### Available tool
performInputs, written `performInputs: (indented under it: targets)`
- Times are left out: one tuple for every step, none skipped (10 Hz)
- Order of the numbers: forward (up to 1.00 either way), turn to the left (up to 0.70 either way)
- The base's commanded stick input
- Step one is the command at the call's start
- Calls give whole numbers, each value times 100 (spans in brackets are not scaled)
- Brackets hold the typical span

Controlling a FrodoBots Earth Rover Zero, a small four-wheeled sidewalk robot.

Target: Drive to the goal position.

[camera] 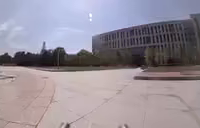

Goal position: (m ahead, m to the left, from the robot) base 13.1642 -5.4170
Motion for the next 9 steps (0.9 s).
performInputs:
  targets:
    - [70, 0]
    - [70, 0]
    - [70, 0]
    - [70, 0]
    - [70, 0]
    - [70, 0]
    - [70, 0]
    - [70, 0]
    - [70, 0]
